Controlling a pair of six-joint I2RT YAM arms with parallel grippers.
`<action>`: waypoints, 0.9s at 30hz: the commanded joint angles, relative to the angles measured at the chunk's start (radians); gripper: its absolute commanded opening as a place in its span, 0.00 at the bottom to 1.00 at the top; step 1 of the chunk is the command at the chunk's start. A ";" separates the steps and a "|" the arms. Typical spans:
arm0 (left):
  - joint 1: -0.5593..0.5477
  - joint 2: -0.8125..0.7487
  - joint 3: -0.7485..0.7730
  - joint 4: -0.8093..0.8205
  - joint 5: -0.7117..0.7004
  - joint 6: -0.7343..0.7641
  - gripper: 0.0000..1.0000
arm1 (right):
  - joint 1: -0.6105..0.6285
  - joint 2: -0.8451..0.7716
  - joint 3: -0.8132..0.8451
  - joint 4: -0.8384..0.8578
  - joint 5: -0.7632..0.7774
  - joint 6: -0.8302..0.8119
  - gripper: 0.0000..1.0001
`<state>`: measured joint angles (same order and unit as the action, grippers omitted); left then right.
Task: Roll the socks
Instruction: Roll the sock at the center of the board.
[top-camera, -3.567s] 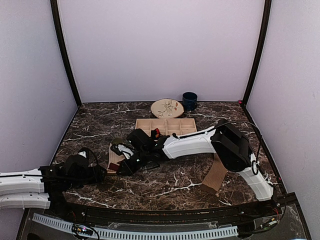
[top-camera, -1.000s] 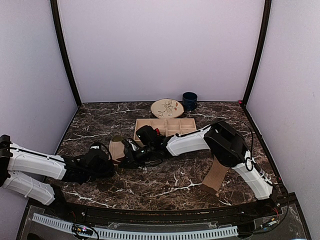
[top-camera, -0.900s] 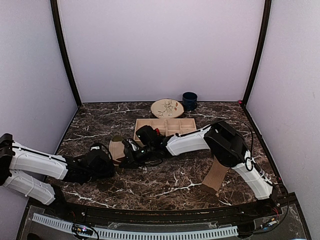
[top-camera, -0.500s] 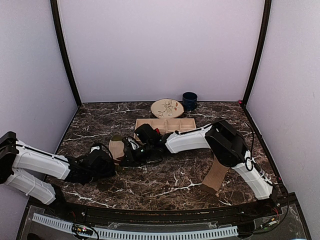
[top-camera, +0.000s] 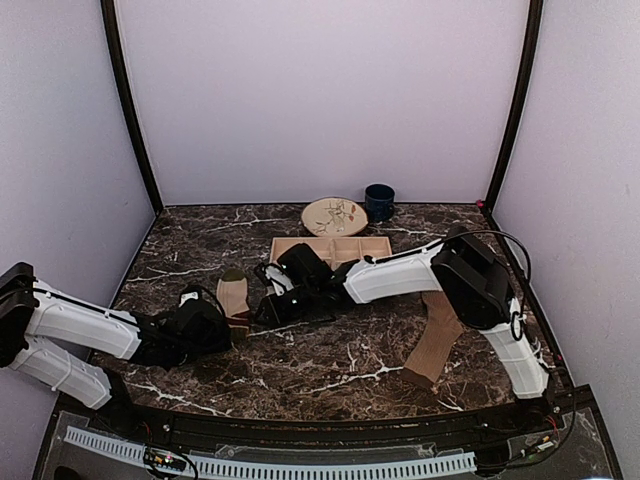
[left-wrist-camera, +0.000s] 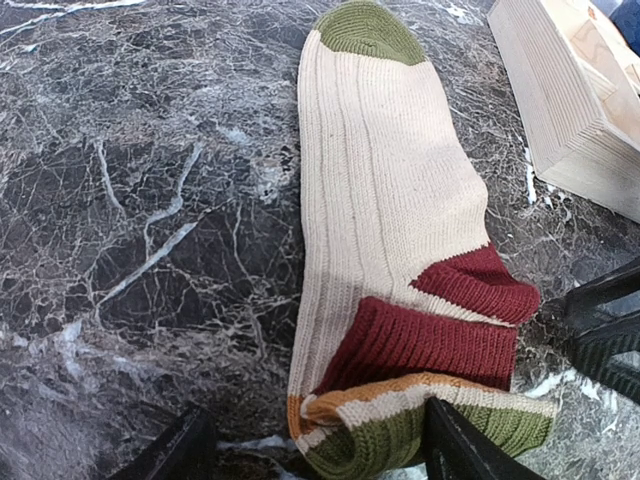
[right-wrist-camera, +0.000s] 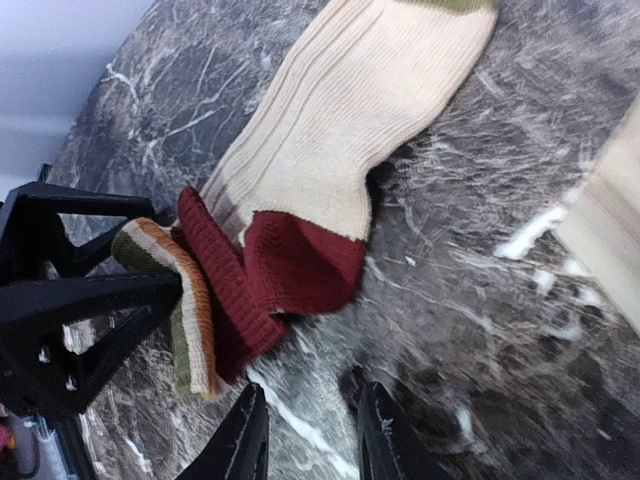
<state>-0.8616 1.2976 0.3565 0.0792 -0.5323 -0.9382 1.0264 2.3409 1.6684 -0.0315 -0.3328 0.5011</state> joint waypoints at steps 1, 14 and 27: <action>-0.002 0.008 -0.031 -0.014 0.010 -0.020 0.73 | 0.047 -0.114 -0.081 0.054 0.209 -0.187 0.30; -0.001 -0.008 -0.049 0.015 0.041 -0.018 0.70 | 0.218 -0.220 -0.365 0.331 0.635 -0.639 0.32; 0.003 -0.012 -0.052 0.033 0.079 -0.006 0.69 | 0.326 -0.133 -0.343 0.449 0.810 -0.884 0.48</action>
<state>-0.8612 1.2934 0.3321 0.1375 -0.5106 -0.9455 1.3365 2.1563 1.2816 0.3679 0.4137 -0.2996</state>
